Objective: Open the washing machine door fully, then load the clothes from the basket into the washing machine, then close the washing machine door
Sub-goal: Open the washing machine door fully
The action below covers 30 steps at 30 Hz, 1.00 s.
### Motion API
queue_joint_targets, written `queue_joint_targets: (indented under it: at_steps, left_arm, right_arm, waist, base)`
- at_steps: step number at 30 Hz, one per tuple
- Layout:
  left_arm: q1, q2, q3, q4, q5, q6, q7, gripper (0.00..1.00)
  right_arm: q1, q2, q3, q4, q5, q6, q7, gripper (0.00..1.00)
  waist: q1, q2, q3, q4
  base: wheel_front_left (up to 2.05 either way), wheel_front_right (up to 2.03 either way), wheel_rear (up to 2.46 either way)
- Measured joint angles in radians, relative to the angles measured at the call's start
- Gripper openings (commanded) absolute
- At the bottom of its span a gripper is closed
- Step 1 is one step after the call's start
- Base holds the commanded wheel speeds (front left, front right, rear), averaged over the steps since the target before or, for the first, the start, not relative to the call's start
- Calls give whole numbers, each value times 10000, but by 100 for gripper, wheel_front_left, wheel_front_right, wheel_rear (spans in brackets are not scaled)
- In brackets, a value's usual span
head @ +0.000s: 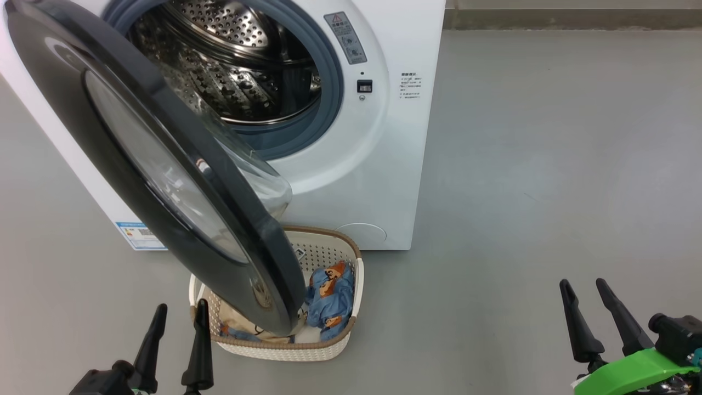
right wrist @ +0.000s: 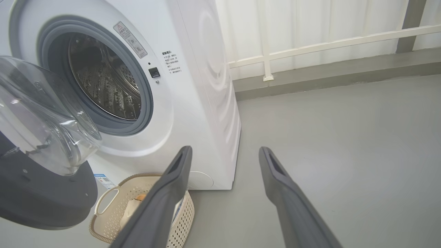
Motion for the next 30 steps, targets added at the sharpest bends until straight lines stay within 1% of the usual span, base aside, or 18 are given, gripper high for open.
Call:
queue_joint_targets:
  at_steps: [4, 10, 16, 17, 18, 19, 21, 24, 30]
  left_arm:
    - [-1, -21, 0, 2, 0, 0, 0, 100]
    - [-12, -25, 21, 4, 0, 0, 0, 100]
    - [-40, -73, 167, 33, -21, 0, 0, 100]
    - [-45, -86, 238, 54, -19, 0, 0, 96]
    - [-46, -111, 349, 63, -19, 0, 0, 10]
    - [-53, -125, 468, 58, -19, 0, 0, 0]
    - [-84, -178, 769, -46, -23, 0, 0, 0]
    - [-197, -272, 1074, -602, -127, 0, 0, 0]
    - [-319, -414, 1290, -2336, -178, 0, -2, 0]
  right_arm:
    - [126, 105, -100, 132, -591, 0, 0, 100]
    - [180, 297, -211, 282, -1154, 0, 0, 100]
    - [180, 316, -211, 299, -1198, 0, 0, 100]
    - [179, 316, -211, 299, -1200, 0, 0, 100]
    - [179, 316, -213, 299, -1202, 0, 0, 100]
    - [179, 316, -219, 297, -1216, 0, 0, 100]
    - [178, 316, -234, 295, -1248, 0, 0, 100]
    - [177, 316, -247, 282, -1300, 0, 0, 100]
    - [177, 318, -270, 201, -1373, 0, 0, 100]
  waist:
    - [0, 0, 40, 58]
    - [0, 0, 149, 104]
    - [0, 0, 214, 95]
    - [0, 0, 225, 99]
    - [0, 0, 237, 106]
    - [0, 0, 246, 112]
    - [0, 0, 261, 125]
    - [0, 0, 254, 151]
    - [0, 0, 238, 169]
  base:
    - [0, 0, 0]
    - [0, 0, 0]
    - [0, 0, 0]
    - [0, 0, 0]
    - [0, 0, 0]
    - [0, 0, 0]
    - [0, 0, 0]
    - [0, 0, 0]
    - [0, 0, 0]
